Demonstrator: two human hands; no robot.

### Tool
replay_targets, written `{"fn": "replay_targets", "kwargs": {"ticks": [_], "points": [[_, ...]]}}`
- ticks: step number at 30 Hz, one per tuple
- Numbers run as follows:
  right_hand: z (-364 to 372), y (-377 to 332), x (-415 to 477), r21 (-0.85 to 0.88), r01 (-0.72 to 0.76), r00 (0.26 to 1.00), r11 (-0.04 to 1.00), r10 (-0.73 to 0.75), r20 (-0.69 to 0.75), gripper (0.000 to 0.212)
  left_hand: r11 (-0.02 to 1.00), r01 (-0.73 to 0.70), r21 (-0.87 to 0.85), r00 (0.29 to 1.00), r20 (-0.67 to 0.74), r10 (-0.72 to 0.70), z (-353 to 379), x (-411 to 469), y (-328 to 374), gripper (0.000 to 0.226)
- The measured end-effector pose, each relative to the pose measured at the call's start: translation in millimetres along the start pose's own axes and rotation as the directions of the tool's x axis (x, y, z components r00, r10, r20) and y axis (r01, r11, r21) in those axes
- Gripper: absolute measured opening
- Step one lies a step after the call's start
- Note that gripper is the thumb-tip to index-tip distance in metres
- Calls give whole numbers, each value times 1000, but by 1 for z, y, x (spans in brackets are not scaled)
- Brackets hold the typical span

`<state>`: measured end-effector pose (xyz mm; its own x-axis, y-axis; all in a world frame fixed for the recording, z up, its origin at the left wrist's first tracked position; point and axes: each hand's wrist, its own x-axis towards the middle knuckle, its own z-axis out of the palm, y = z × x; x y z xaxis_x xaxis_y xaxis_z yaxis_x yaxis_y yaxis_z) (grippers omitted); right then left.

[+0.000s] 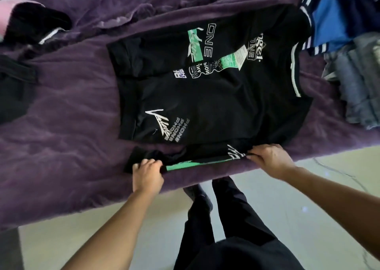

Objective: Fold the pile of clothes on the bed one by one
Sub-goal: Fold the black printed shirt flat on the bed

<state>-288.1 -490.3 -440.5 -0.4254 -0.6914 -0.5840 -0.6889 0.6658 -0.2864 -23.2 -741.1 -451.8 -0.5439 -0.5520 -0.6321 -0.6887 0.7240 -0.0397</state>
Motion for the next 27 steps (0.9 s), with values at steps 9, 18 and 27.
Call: {"fn": "replay_targets", "kwargs": {"ticks": [9, 18, 27], "points": [[-95, -2, 24, 151, -95, 959, 984, 131, -250, 31, 926, -3, -377, 953, -283, -112, -81, 21, -43, 18], [-90, 8, 45, -151, 53, 880, 987, -118, -461, 43, 998, -42, -45, 949, -314, 26, -90, 64, -7, 35], [-30, 61, 68, -420, -129, 983, 898, 58, -176, 83, 976, -2, 219, 986, -161, 38, -16, 84, 25, 82]]}}
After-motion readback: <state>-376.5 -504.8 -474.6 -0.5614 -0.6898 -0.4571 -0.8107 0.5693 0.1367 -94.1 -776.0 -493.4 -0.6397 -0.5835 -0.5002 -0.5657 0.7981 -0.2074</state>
